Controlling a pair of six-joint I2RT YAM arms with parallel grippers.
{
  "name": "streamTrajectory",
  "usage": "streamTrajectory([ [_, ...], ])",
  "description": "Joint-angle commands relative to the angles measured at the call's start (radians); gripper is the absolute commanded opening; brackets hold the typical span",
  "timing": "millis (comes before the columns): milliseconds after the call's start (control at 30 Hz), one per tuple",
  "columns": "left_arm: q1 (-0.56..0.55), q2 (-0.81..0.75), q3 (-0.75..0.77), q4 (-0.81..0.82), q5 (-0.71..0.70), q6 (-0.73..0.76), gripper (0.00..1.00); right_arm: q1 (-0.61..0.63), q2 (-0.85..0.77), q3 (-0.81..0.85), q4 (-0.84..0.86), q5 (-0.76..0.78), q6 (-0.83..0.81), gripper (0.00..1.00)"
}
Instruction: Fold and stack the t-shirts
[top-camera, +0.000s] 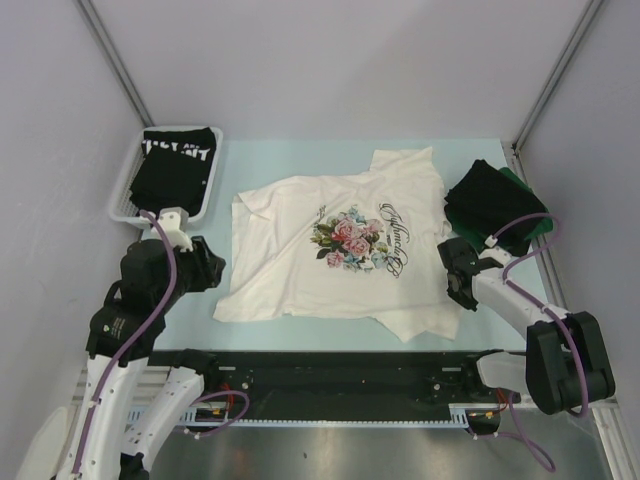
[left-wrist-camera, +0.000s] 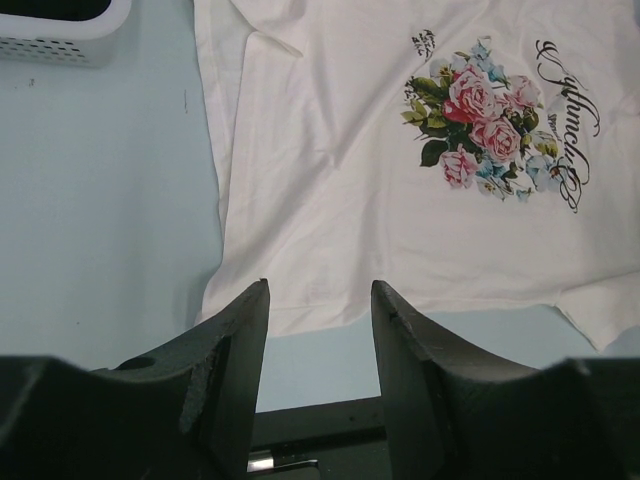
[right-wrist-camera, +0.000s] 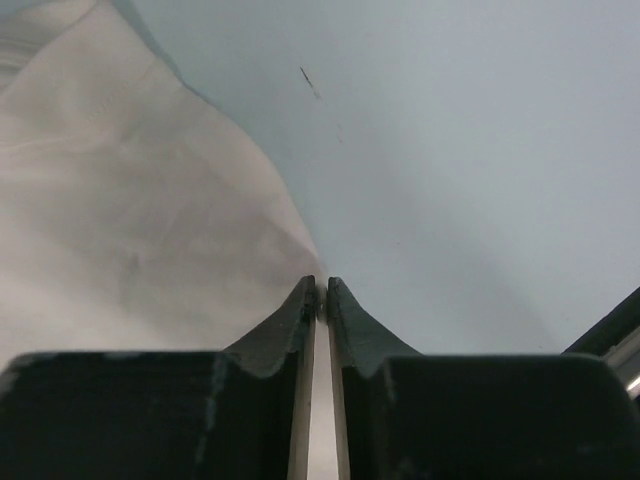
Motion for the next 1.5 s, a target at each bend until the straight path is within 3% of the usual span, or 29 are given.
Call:
streamTrajectory([
  [0, -0.002, 0.013, 0.009, 0.040, 0.012, 0.003, 0.50, -0.007, 0.009, -0.003, 0.030, 0.014, -0.012, 0.11],
  [167, -0.002, 0.012, 0.009, 0.043, 0.012, 0.003, 0.50, -0.010, 0.015, -0.003, 0.035, 0.005, -0.020, 0.00],
  [333, -0.002, 0.016, 0.001, 0.049, 0.012, 0.004, 0.50, -0.012, -0.053, -0.001, 0.040, -0.015, -0.049, 0.00],
  [767, -0.002, 0.016, -0.098, 0.002, -0.021, -0.080, 0.50, -0.016, -0.298, 0.126, -0.177, -0.082, -0.024, 0.00],
  [1000, -0.002, 0.033, -0.117, 0.014, 0.008, -0.181, 0.50, -0.015, -0.319, 0.197, -0.207, -0.085, -0.026, 0.00],
  [1233, -0.002, 0.018, -0.255, 0.086, 0.000, -0.334, 0.50, -0.016, -0.282, 0.290, -0.206, -0.099, -0.069, 0.00],
  [1467, -0.002, 0.044, -0.312, 0.089, -0.038, -0.362, 0.49, -0.031, -0.264, 0.339, -0.209, -0.104, -0.113, 0.00],
])
